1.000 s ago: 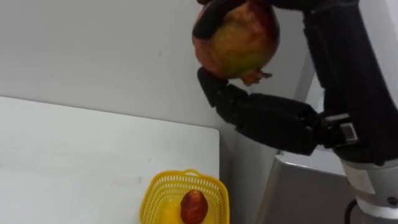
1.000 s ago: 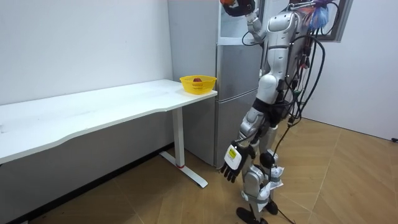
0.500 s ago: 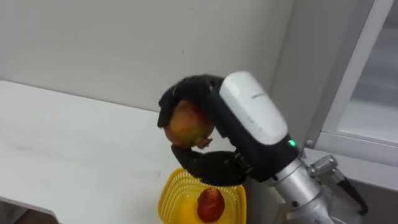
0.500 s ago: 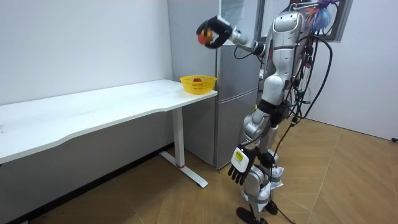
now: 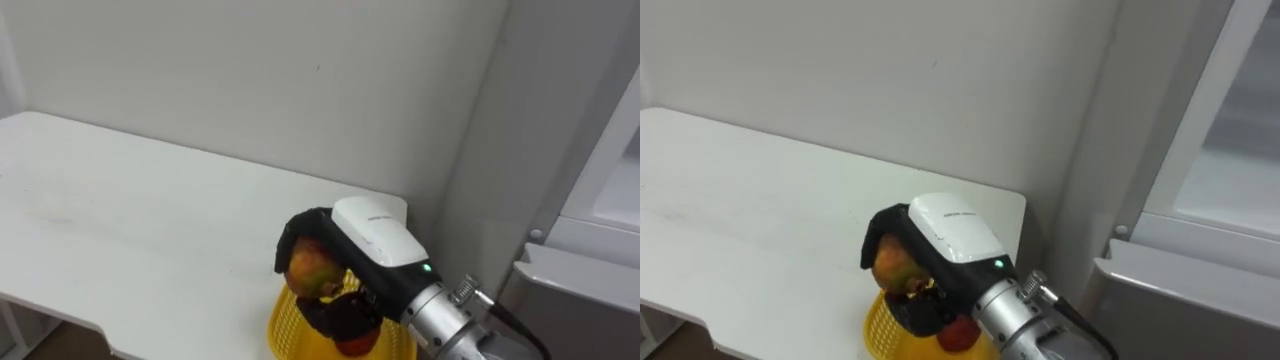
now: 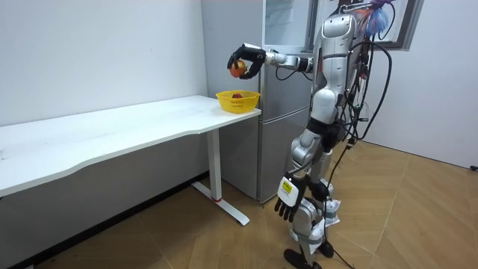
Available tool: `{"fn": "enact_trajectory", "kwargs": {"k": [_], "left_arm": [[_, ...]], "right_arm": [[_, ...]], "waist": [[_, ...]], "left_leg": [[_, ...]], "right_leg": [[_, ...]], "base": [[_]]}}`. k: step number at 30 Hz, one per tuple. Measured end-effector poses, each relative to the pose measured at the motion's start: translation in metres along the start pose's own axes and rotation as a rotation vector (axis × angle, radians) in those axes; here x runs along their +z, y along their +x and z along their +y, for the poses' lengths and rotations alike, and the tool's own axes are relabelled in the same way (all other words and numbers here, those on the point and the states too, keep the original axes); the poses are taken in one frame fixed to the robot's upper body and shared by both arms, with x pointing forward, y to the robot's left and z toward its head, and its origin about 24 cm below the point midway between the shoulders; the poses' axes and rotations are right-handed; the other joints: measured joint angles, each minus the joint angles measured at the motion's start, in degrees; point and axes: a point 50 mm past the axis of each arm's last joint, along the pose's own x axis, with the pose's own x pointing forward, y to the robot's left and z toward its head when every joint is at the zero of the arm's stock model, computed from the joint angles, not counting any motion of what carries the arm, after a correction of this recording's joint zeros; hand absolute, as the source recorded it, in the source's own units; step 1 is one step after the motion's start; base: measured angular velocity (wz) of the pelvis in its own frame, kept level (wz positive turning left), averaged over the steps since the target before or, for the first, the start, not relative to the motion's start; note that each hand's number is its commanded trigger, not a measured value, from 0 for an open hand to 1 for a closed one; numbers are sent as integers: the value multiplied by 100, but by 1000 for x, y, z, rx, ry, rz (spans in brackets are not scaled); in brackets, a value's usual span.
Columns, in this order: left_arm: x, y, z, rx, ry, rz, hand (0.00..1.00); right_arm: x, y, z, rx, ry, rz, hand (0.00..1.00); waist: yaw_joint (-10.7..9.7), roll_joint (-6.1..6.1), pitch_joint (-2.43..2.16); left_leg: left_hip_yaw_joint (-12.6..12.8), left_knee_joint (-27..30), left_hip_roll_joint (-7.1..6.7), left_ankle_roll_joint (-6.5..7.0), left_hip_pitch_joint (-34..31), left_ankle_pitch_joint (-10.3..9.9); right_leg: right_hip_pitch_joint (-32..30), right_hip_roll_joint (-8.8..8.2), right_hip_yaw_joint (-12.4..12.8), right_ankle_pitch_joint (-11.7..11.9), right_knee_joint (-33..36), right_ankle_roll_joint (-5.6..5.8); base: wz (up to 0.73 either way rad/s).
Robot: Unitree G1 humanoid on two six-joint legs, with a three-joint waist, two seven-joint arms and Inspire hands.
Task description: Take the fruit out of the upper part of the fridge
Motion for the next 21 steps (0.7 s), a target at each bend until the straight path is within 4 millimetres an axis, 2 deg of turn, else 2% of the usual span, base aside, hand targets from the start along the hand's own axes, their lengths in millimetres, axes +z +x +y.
{"fn": "enact_trajectory", "kwargs": {"k": [9, 16, 17, 18, 19, 21], "left_arm": [[0, 0, -1, -6, 6, -1, 0], [4, 0, 0, -11, 10, -18, 0], [4, 0, 1, -10, 10, -20, 0], [4, 0, 1, -11, 10, -20, 0], [4, 0, 1, -12, 10, -19, 0], [4, 0, 0, -19, 11, -19, 0]], "right_arm": [[-29, -6, 21, 90, -4, 137, 100], [-31, -7, 22, 98, -5, 150, 100], [-31, -7, 22, 98, -4, 150, 90], [-31, -7, 23, 98, -4, 150, 31], [-31, -7, 23, 98, -4, 149, 0], [-31, -7, 23, 98, -4, 149, 0]], "waist": [[18, -58, -28], [16, -97, -29], [21, -102, -27], [20, -104, -25], [20, -105, -25], [20, -101, -22]], "left_leg": [[-18, 8, -4, -3, -73, 0], [-20, 50, -8, -3, -95, 0], [-22, 51, -8, -3, -95, 0], [-22, 52, -8, -3, -96, 0], [-22, 52, -8, -3, -96, 0], [-25, 52, -8, -3, -100, 0]], "right_leg": [[1, -4, -14, 0, 2, 0], [2, -6, -14, 2, 5, -3], [3, -6, -15, 2, 6, -3], [3, -5, -15, 2, 6, -3], [3, -6, -16, 2, 6, -3], [3, -6, -20, 2, 5, -3]], "base": [[1], [0], [0], [0], [0], [0]]}}
